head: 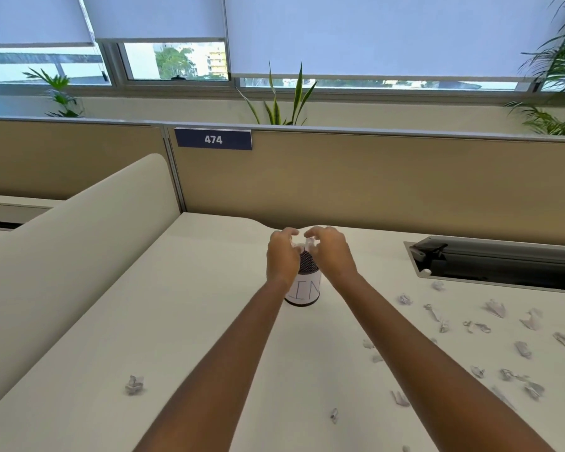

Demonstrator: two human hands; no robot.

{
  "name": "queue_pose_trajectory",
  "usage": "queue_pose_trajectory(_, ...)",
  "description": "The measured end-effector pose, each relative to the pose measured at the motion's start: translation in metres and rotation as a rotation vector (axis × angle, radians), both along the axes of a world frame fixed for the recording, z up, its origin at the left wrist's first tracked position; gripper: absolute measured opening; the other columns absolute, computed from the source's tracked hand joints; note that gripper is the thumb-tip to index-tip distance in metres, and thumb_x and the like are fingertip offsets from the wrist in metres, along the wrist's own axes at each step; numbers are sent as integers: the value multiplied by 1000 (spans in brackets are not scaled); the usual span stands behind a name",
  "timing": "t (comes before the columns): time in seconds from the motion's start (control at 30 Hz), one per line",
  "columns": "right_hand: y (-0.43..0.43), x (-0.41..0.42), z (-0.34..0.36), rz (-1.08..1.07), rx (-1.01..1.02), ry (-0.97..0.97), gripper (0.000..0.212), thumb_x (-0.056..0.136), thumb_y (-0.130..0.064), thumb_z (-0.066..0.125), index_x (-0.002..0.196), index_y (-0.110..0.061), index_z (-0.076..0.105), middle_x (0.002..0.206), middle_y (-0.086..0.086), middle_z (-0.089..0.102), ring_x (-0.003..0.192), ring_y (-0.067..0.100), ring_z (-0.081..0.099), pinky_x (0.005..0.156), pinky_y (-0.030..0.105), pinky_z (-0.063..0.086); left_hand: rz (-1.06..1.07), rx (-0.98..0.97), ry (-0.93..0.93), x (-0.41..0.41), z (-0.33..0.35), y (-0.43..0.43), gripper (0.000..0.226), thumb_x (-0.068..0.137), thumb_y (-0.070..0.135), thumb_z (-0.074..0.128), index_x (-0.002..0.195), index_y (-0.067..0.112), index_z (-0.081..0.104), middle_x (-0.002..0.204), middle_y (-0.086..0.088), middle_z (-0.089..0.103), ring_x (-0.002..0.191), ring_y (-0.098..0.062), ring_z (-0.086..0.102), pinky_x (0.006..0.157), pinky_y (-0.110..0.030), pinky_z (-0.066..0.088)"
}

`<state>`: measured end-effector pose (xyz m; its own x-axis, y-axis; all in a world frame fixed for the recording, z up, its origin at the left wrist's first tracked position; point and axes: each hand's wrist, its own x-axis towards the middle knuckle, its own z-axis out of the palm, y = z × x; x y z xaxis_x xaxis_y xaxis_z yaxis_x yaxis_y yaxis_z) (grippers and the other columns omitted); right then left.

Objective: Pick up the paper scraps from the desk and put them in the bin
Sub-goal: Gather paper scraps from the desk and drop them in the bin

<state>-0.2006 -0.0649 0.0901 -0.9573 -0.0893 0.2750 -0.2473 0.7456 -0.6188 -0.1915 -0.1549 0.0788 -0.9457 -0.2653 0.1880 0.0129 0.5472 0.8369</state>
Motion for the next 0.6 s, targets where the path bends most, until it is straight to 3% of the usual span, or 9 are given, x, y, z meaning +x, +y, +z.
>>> queue_pose_trajectory(0.17, 8, 4, -15, 10, -37, -32, 46, 84, 11, 44, 124, -8, 53, 130, 17, 51, 113, 30, 54, 95, 34, 43, -102, -23, -84, -5, -12, -9, 52, 91, -6, 47, 139, 10, 38, 143, -14, 42, 130, -24, 41, 102, -24, 33)
queue_pose_trajectory(0.33, 29, 36, -52, -5, -119, -42, 41, 84, 10, 45, 117, -10, 58, 124, 12, 55, 111, 25, 55, 91, 27, 42, -39, -70, 19, 28, -37, -25, 47, 91, -10, 40, 134, 10, 46, 139, -9, 46, 128, -20, 44, 86, -2, 24)
queue_pose_trajectory(0.4, 33, 53, -73, 18, -79, -80, 36, 86, 6, 49, 118, -11, 57, 124, 11, 56, 113, 23, 54, 93, 28, 42, -36, -145, 13, 47, -51, -31, 46, 93, -6, 41, 135, 11, 44, 142, -8, 42, 133, -19, 40, 98, -9, 27)
queue_pose_trajectory(0.5, 33, 76, -104, 86, 23, -160, 34, 90, -5, 52, 124, -10, 52, 131, 11, 52, 123, 21, 48, 101, 23, 33, -30, -354, -79, 76, -76, -42, 48, 96, 6, 41, 143, 16, 32, 152, -8, 29, 145, -21, 19, 118, -30, 21)
queue_pose_trajectory(0.6, 27, 98, -131, 148, 181, -235, 38, 96, -19, 44, 134, -15, 41, 147, 8, 35, 137, 18, 30, 111, 24, 24, 0, -473, -148, 103, -97, -59, 50, 98, 12, 37, 146, 20, 24, 157, -2, 20, 148, -17, 8, 121, -29, 12)
